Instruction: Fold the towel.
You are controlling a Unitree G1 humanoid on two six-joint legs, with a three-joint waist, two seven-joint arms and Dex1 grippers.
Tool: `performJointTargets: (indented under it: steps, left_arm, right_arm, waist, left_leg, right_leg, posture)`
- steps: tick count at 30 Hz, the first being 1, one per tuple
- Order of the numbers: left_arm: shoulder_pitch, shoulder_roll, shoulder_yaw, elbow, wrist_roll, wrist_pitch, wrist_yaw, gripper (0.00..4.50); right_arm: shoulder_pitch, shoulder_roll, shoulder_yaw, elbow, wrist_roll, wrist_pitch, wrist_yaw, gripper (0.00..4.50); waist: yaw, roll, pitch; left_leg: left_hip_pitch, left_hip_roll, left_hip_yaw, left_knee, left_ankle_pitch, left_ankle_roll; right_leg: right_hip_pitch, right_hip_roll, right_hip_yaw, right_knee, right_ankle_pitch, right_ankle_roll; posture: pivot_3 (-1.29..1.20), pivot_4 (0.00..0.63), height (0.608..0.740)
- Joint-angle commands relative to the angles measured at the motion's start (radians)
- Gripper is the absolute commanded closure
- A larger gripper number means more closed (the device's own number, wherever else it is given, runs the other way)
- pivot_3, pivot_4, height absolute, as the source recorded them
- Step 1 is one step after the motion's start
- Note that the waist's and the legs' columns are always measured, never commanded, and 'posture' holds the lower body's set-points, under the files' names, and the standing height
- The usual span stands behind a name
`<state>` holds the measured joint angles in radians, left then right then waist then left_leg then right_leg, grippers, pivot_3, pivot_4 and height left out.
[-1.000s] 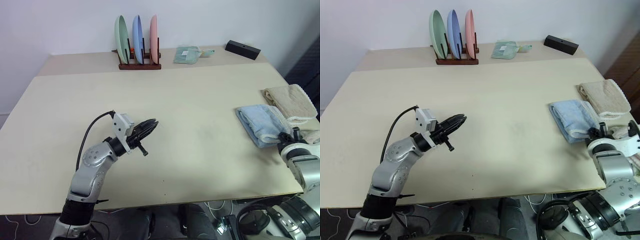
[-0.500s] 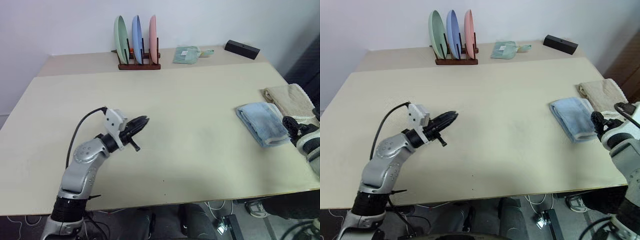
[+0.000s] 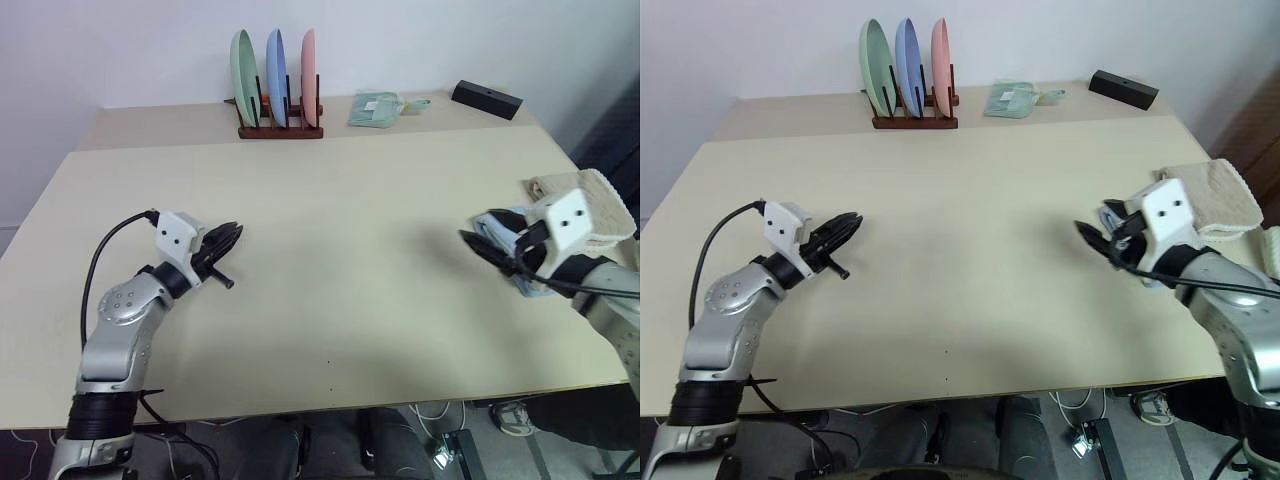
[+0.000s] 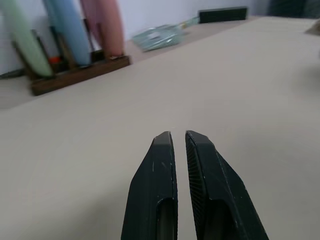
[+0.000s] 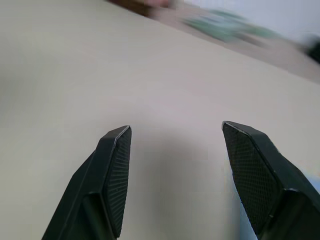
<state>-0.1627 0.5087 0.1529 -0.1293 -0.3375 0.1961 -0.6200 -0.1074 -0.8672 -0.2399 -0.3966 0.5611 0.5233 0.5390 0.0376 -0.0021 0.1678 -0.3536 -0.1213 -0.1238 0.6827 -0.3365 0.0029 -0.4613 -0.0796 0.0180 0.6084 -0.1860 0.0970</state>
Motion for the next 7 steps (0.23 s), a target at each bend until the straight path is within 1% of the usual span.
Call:
performJointTargets:
  steps: [1, 5, 7]
  left_arm:
    - [0.041, 0.012, 0.027, -0.055, 0.001, -0.015, 0.0, 4.1]
    - [0.15, -0.001, 0.033, -0.139, 0.003, -0.022, 0.022, 4.1]
    - [0.175, -0.005, 0.034, -0.152, 0.008, -0.028, 0.027, 4.1]
  right_arm:
    - [-0.037, 0.031, 0.048, 0.036, -0.035, -0.068, 0.077, 1.58]
    - [-0.123, 0.084, 0.155, 0.142, -0.11, -0.144, 0.154, 1.58]
    - [-0.144, 0.096, 0.172, 0.174, -0.128, -0.161, 0.179, 1.58]
  waist:
    - [0.002, -0.001, 0.0]
    - [-0.001, -0.001, 0.001]
    - [0.0, -0.001, 0.001]
  left_leg:
    - [0.0, 0.0, 0.0, 0.0, 0.0, 0.0]
    - [-0.001, 0.0, -0.001, 0.0, 0.0, 0.0]
    - [-0.001, 0.0, -0.001, 0.0, 0.0, 0.0]
  right_leg:
    - [0.0, 0.0, 0.0, 0.0, 0.0, 0.0]
    - [0.0, 0.0, 0.0, -0.001, 0.001, 0.0]
    - [0.0, 0.0, 0.0, -0.001, 0.001, 0.0]
  posture:
    - [0.0, 0.15, 0.735]
    - [0.0, 0.15, 0.735]
    - [0.0, 0.15, 0.735]
